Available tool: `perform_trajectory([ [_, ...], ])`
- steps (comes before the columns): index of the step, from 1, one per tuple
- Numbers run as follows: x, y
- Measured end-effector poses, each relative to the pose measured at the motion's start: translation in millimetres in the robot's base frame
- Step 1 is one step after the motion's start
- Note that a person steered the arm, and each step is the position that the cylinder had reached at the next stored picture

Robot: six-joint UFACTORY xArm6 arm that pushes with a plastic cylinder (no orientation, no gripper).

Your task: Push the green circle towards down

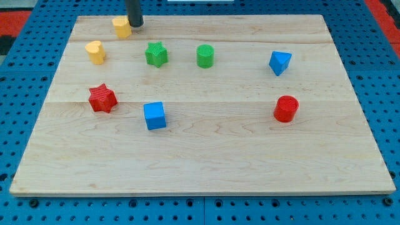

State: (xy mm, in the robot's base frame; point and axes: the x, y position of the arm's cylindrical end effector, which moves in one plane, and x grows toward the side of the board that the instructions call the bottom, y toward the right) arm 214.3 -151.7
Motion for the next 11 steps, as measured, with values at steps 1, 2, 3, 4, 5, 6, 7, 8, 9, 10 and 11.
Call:
perform_trajectory([
  [1, 0, -18],
  [2, 0, -18],
  [3, 6, -4],
  [4, 16, 14],
  [5, 29, 66],
  [6, 42, 124],
  [7, 53, 131],
  [8, 53, 133],
  [9, 53, 136],
  [10, 57, 153],
  [11, 72, 149],
])
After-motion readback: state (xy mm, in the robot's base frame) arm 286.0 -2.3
